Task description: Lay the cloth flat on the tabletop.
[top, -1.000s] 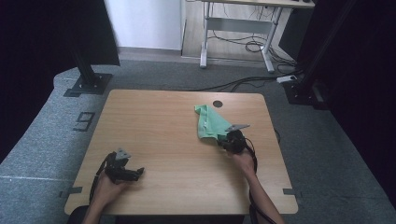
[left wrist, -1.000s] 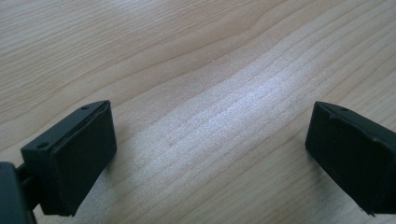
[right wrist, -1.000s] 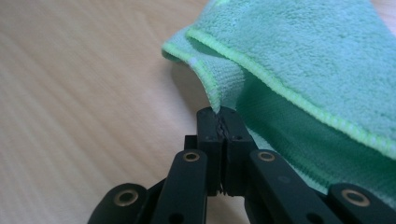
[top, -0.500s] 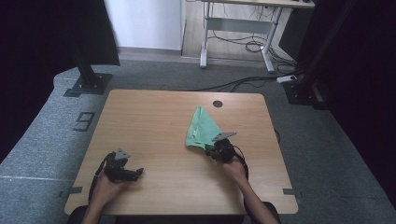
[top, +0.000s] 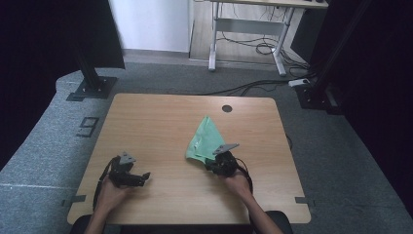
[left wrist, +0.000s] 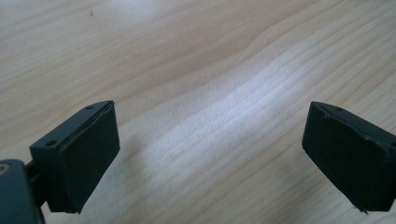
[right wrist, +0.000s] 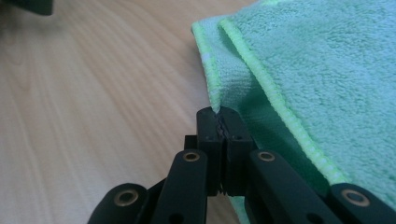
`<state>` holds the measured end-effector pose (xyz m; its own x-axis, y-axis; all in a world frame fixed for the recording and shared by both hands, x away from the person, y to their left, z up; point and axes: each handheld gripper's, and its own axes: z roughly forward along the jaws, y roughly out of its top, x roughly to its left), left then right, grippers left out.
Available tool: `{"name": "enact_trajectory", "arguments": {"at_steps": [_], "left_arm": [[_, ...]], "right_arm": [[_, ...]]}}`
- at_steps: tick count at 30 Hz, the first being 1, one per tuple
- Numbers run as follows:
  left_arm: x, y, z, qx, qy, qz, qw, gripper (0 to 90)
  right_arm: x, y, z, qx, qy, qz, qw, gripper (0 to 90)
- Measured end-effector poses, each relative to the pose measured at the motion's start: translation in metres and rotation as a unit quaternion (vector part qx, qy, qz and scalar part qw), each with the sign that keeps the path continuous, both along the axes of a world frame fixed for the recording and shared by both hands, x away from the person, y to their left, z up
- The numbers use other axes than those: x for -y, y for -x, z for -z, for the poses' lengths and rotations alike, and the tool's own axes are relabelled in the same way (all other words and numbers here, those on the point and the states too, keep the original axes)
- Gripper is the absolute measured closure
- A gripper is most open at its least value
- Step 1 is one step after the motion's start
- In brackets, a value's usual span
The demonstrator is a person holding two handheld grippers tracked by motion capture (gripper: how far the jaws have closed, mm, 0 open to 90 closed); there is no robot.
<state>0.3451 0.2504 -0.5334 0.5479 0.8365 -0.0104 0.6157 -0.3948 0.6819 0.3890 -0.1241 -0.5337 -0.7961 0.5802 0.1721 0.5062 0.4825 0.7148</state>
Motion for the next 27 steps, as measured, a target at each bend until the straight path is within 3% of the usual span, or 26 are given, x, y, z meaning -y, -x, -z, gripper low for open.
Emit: {"name": "enact_trajectory", "arguments": {"at_steps": [8, 11, 15, 18, 23, 27], "left_arm": [[0.017, -0.010, -0.010, 0.015, -0.007, 0.019, 0.9997, 4.5], [0.034, -0.021, -0.017, 0.022, -0.005, 0.035, 0.9991, 4.4], [0.048, -0.029, -0.022, 0.027, -0.004, 0.051, 0.9983, 4.0], [0.061, -0.038, -0.025, 0.028, 0.000, 0.063, 0.9976, 3.8], [0.085, -0.053, -0.025, 0.031, 0.001, 0.079, 0.9964, 3.8], [0.099, -0.061, -0.022, 0.030, -0.005, 0.088, 0.9956, 3.8]], "right_arm": [[-0.010, 0.018, 0.003, -0.003, 0.005, -0.027, 0.9996, 87.3], [-0.011, 0.021, 0.003, 0.000, 0.012, -0.030, 0.9995, 86.8], [-0.006, 0.022, -0.002, -0.014, 0.001, -0.030, 0.9994, 72.2], [0.001, 0.023, -0.011, -0.010, -0.012, -0.027, 0.9995, 64.9], [0.012, 0.017, -0.029, 0.011, -0.018, -0.011, 0.9997, 63.8], [0.007, 0.005, -0.036, 0.017, -0.017, -0.003, 0.9997, 63.9]]}}
